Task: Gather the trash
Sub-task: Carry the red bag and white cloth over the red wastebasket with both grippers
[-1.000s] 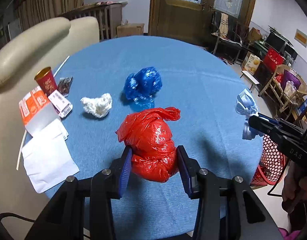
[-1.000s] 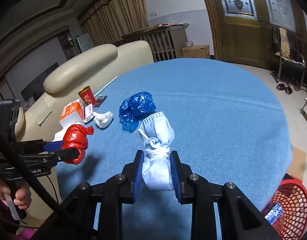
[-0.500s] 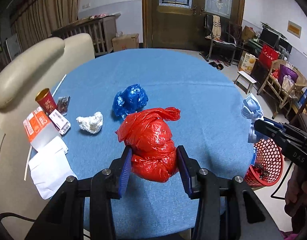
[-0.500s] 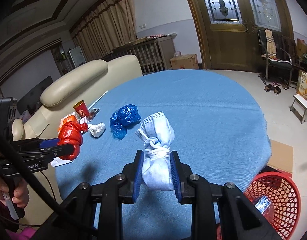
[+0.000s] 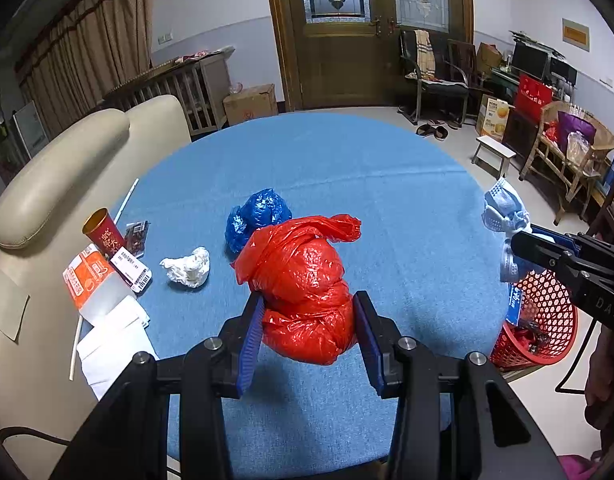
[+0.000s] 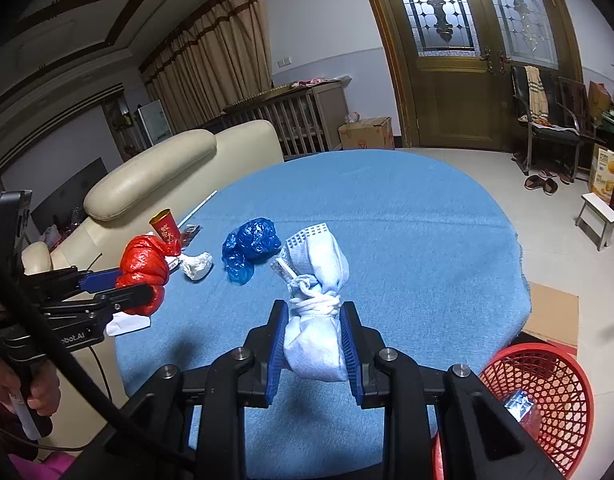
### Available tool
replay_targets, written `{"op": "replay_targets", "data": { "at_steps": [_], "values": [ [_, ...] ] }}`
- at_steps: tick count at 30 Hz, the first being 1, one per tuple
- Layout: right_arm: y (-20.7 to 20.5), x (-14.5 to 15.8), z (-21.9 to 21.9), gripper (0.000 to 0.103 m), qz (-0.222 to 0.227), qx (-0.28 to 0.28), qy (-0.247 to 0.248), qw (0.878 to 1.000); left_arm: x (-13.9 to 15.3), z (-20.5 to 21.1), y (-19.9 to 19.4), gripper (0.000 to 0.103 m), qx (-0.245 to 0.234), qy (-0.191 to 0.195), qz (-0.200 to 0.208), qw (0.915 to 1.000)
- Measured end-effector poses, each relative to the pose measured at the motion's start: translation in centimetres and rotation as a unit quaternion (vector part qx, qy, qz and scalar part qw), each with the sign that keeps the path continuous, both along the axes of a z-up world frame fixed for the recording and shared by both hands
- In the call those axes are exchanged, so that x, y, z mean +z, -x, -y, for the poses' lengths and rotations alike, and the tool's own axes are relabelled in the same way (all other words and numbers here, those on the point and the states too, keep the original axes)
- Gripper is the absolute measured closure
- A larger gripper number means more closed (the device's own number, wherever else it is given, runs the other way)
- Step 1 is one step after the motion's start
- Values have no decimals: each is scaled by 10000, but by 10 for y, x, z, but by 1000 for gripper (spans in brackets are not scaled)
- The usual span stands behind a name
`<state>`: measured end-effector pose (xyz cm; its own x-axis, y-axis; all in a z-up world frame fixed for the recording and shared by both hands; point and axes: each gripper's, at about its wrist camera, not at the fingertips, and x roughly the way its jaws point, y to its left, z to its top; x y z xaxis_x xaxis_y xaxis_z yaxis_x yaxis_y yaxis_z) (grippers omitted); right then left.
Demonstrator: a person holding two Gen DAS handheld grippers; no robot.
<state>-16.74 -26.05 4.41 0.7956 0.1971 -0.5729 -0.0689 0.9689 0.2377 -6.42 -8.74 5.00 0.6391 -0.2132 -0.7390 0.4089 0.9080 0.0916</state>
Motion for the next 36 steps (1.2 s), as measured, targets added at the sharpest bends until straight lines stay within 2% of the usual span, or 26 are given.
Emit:
{"op": "replay_targets", "data": {
  "at_steps": [36],
  "values": [
    [26, 4, 10, 75, -1, -99, -99, 9999, 0, 34, 22, 57, -491, -286, 167, 9982]
  ]
}}
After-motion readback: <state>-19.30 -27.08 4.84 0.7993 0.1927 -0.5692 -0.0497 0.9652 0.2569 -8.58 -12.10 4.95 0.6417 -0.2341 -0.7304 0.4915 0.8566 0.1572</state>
